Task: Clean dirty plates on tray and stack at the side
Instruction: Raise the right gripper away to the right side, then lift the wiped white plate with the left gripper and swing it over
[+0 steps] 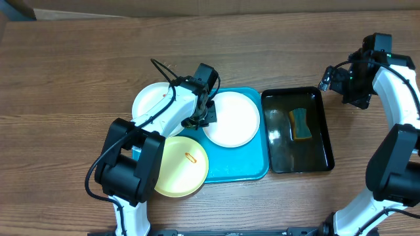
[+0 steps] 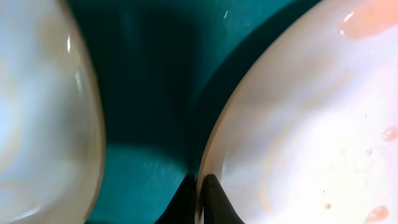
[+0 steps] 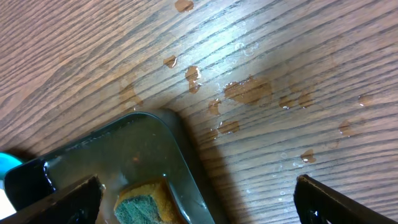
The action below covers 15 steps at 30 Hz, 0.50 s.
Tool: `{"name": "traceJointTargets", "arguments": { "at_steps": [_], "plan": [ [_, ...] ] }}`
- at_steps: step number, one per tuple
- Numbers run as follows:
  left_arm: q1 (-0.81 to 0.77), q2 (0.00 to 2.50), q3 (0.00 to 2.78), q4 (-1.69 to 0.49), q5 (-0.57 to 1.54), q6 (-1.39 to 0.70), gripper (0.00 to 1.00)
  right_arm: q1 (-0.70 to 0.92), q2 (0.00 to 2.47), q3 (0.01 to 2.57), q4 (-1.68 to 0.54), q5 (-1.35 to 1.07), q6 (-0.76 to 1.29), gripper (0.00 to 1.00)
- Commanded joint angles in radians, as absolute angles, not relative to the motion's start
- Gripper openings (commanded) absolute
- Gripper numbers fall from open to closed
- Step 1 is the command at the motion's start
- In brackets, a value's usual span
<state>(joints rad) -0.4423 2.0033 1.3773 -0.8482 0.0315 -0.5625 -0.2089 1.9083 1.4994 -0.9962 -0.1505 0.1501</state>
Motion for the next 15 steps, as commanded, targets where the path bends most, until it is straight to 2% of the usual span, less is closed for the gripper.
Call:
{"name": "traceJointTargets", "arguments": {
  "at_steps": [1, 15],
  "plan": [
    [-0.423, 2.027, 1.459, -0.907, 0.017, -0.482, 0.04, -0.208, 1.905, 1.509, -0.993, -0.15, 0.153, 1.0],
    [-0.321, 2.027, 1.938, -1.239, 0.019, -0.375, 0.04, -0.208, 1.905, 1.509, -0.993, -0.15, 0.153, 1.0]
  ]
}}
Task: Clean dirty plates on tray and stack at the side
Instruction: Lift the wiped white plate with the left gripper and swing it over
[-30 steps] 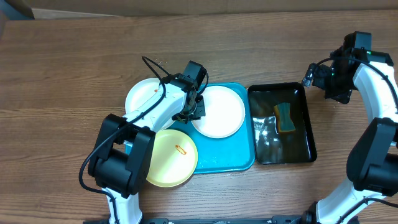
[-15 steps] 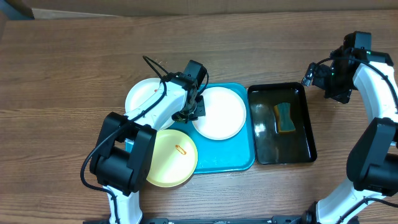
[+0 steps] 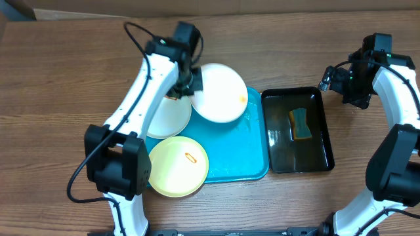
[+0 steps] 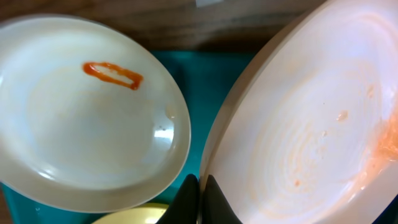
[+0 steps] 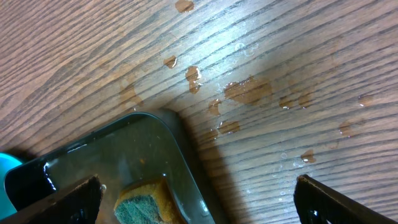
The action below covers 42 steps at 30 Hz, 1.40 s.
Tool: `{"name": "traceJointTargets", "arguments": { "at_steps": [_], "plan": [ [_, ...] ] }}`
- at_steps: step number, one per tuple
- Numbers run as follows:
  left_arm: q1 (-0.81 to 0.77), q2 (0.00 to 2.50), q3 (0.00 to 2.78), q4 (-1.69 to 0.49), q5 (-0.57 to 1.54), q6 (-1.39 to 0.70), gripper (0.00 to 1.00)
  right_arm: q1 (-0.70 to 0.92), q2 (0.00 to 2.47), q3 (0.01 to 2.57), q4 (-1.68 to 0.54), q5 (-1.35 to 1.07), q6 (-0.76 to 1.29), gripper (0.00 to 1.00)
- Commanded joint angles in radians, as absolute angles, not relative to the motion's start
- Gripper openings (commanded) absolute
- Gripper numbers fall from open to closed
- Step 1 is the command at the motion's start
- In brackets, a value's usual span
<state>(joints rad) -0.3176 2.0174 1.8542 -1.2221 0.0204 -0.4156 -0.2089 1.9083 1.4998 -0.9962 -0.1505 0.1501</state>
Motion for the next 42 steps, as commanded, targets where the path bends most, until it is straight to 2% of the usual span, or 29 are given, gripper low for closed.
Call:
{"name": "traceJointTargets", "arguments": {
  "at_steps": [1, 7, 19, 30, 35, 42],
  "plan": [
    [-0.326, 2.027, 1.963, -1.246, 0.018, -0.366, 0.04, -0.208, 1.905, 1.509, -0.993, -0.15, 0.153, 1.0],
    [-0.402, 2.027, 2.054, -1.231, -0.019, -0.363, 0.04, -0.208, 1.905, 1.509, -0.993, -0.15, 0.153, 1.0],
    [-0.753, 2.027, 2.056, -1.146, -0.486, -0.401, 0.04, -0.208, 1.905, 1.509, -0.993, -0.15, 0.153, 1.0],
    [-1.031, 2.027, 2.056, -1.159, -0.958, -0.4, 0.04, -0.208, 1.905, 1.509, -0.993, -0.15, 0.153, 1.0],
    [-1.104, 2.027, 2.056, -1.172, -1.061, -0.4, 0.04, -0.208, 1.905, 1.509, -0.993, -0.15, 0.153, 1.0],
    [-1.119, 2.027, 2.056, -1.174, -1.08, -0.399, 0.04, -0.208, 1.905, 1.509, -0.993, -0.15, 0.153, 1.0]
  ]
}}
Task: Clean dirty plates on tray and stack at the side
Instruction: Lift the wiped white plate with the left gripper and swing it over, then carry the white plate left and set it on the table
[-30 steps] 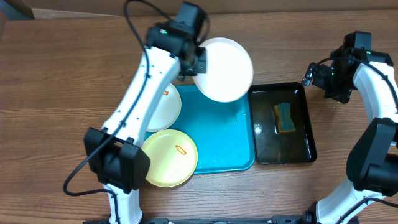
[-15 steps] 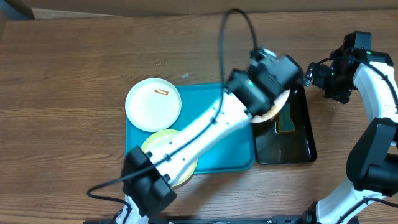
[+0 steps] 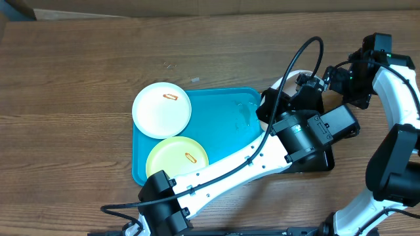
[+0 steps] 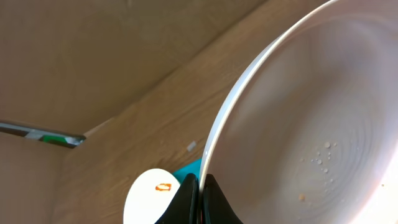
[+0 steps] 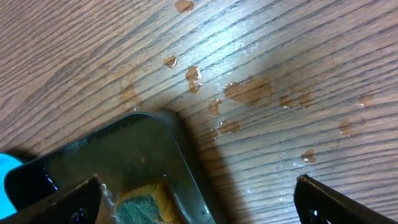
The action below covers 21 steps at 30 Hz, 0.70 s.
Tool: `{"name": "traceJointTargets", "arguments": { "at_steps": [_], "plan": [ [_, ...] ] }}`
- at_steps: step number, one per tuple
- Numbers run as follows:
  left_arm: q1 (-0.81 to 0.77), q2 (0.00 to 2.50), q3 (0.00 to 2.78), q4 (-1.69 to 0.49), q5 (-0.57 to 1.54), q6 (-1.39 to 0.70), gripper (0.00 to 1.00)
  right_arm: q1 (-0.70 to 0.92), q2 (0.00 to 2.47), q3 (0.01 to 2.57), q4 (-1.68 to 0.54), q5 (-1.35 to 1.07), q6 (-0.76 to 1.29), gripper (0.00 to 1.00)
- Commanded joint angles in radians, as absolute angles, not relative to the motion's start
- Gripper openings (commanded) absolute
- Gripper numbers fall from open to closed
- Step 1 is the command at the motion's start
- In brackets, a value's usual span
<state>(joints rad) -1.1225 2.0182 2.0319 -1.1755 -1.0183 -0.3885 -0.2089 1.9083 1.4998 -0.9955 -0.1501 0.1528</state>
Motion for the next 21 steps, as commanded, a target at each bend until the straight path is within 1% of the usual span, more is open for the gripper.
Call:
{"name": "traceJointTargets", "arguments": {
  "at_steps": [1, 4, 7, 9, 15, 18, 21],
  "plan": [
    [-1.118, 2.027, 2.056, -1.174, -1.08, -0.4, 0.04, -0.208, 1.905, 1.509, -0.993, -0.15, 0.153, 1.0],
    [-1.116, 2.027, 2.056, -1.174, -1.065, -0.4, 0.04, -0.208, 1.905, 1.509, -0.993, -0.15, 0.153, 1.0],
    [-1.099, 2.027, 2.056, -1.174, -0.962, -0.4, 0.04, -0.208, 1.905, 1.509, -0.993, -0.15, 0.153, 1.0],
    [-1.073, 2.027, 2.056, -1.178, -0.856, -0.4, 0.04, -0.208, 1.905, 1.509, -0.993, -0.15, 0.153, 1.0],
    [-0.91, 2.027, 2.055, -1.197, -0.336, -0.408, 0.04, -0.208, 1.905, 1.509, -0.993, -0.15, 0.153, 1.0],
    [-0.808, 2.027, 2.055, -1.21, -0.144, -0.407, 0.04, -0.208, 1.905, 1.509, -0.993, -0.15, 0.153, 1.0],
    [-0.672, 2.027, 2.055, -1.25, 0.021, -0.407, 0.04, -0.208, 1.905, 1.509, -0.993, -0.15, 0.153, 1.0]
  ]
}}
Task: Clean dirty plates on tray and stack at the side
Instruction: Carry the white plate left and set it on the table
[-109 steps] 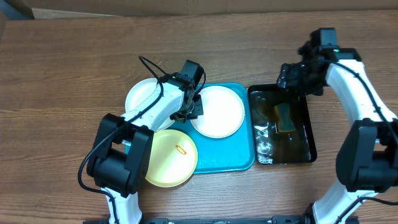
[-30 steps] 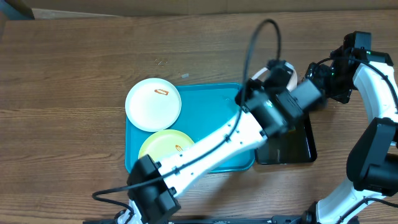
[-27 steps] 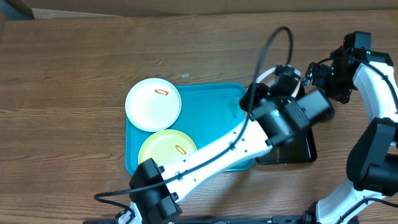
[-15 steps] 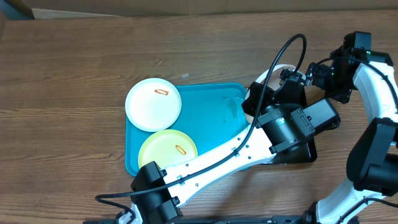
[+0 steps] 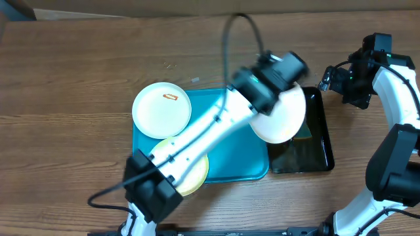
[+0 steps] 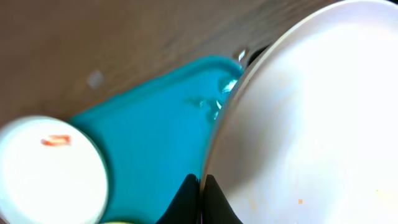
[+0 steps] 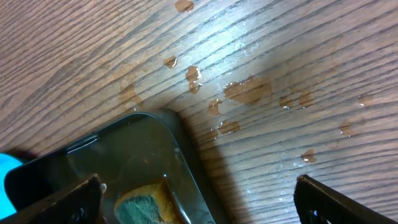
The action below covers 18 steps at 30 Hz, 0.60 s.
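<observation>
My left gripper (image 5: 262, 105) is shut on the rim of a large white plate (image 5: 283, 115) and holds it in the air over the right edge of the blue tray (image 5: 236, 164) and the left part of the black basin (image 5: 318, 154). In the left wrist view the jaws (image 6: 200, 186) pinch the plate's (image 6: 311, 124) edge; faint orange specks mark it. A smaller white plate (image 5: 162, 109) with a ketchup streak lies on the tray's left. A yellow-green plate (image 5: 195, 172) lies at its front, half hidden by my arm. My right gripper (image 7: 198, 182) stands open above the basin's far corner.
The basin holds dark water and a yellow-green sponge (image 7: 146, 205). Water drops (image 7: 249, 90) spot the wooden table beyond the basin. My left arm (image 5: 197, 144) stretches diagonally over the tray.
The left gripper has come down and toward the front with the large plate, from high over the basin's far left corner to over the seam of tray and basin. The right arm has not moved.
My left gripper was shut on the large plate's rim as it lay on the tray. Then the plate was lifted at the tray's far edge. Later it was held high by the basin's far left corner, and now it hangs over tray edge and basin.
</observation>
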Tool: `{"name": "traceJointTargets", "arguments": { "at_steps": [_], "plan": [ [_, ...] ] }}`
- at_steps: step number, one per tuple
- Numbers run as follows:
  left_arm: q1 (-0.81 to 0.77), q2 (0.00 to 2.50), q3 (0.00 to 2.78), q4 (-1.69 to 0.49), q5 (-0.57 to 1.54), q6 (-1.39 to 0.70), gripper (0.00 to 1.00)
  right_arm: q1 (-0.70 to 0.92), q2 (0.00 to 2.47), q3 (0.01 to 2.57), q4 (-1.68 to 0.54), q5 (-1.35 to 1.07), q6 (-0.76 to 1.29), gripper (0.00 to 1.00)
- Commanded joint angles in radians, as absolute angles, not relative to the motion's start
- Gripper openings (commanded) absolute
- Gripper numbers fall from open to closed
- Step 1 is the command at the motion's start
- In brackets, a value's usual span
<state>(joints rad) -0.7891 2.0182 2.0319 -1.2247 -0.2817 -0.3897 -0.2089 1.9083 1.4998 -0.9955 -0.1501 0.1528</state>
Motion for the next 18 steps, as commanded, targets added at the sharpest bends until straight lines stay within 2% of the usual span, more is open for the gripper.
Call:
{"name": "traceJointTargets", "arguments": {
  "at_steps": [1, 6, 7, 11, 12, 18],
  "plan": [
    [-0.631, 2.027, 2.055, -1.266, 0.059, -0.407, 0.04, -0.208, 1.905, 1.509, -0.993, -0.15, 0.153, 1.0],
    [-0.38, 2.027, 2.055, -1.361, 0.185, -0.403, 0.04, -0.208, 1.905, 1.509, -0.993, -0.15, 0.153, 1.0],
    [-0.277, 2.027, 2.055, -1.387, 0.183, -0.402, 0.04, -0.208, 1.905, 1.509, -0.993, -0.15, 0.153, 1.0],
    [-0.075, 2.027, 2.055, -1.419, 0.18, -0.388, 0.04, -0.208, 1.905, 1.509, -0.993, -0.15, 0.153, 1.0],
    [0.027, 2.027, 2.054, -1.444, 0.18, -0.387, 0.05, -0.208, 1.905, 1.509, -0.993, -0.15, 0.153, 1.0],
    [0.278, 2.027, 2.03, -1.477, 0.103, -0.362, 0.04, -0.208, 1.905, 1.509, -0.993, -0.15, 0.153, 1.0]
  ]
}}
